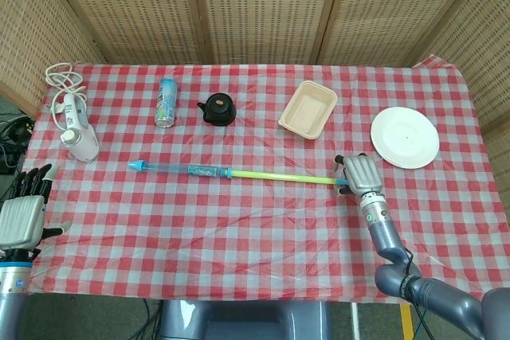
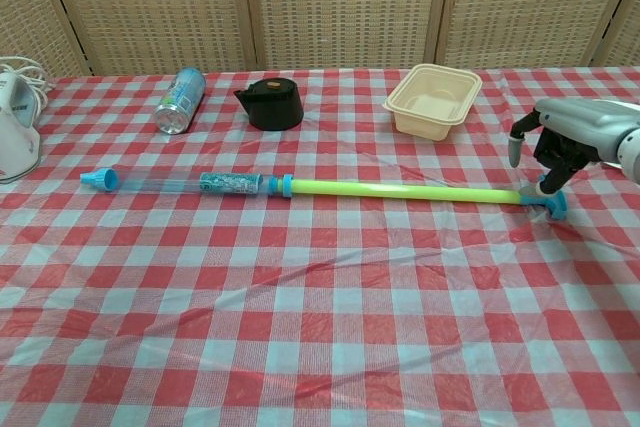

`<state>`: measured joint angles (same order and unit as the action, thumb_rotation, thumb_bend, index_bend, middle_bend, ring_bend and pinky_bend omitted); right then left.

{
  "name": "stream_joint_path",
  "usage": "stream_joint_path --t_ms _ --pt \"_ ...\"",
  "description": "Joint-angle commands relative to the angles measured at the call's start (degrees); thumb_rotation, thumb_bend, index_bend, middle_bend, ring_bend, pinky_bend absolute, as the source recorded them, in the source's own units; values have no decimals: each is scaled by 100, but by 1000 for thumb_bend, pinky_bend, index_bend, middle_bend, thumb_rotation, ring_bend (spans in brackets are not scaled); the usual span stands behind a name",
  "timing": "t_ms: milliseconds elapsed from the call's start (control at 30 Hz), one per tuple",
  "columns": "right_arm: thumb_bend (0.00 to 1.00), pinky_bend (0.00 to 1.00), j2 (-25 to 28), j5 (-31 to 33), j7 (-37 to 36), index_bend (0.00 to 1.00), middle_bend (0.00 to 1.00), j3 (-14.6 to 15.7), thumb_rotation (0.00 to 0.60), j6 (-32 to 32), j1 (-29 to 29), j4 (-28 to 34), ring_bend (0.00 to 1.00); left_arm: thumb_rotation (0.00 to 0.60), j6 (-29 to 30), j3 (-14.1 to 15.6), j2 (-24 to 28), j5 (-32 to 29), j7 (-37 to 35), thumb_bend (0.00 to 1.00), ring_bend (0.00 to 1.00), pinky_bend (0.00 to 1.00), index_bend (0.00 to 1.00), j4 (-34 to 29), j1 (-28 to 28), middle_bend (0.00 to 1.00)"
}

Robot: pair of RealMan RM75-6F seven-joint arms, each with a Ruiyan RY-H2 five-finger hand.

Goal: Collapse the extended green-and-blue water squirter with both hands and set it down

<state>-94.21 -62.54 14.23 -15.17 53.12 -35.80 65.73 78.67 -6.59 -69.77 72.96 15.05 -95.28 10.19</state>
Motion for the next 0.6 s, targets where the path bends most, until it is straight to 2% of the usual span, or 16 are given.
stream_joint_path --t_ms 33,600 --pt "411 410 -67 83 38 515 981 22 600 -96 -54 -101 941 600 -28 -7 -1 -25 -17 92 0 0 0 21 16 0" --pt "431 410 -387 260 -125 539 986 114 600 -407 -179 -671 941 600 -82 -16 -16 -123 -59 92 0 0 0 89 59 0"
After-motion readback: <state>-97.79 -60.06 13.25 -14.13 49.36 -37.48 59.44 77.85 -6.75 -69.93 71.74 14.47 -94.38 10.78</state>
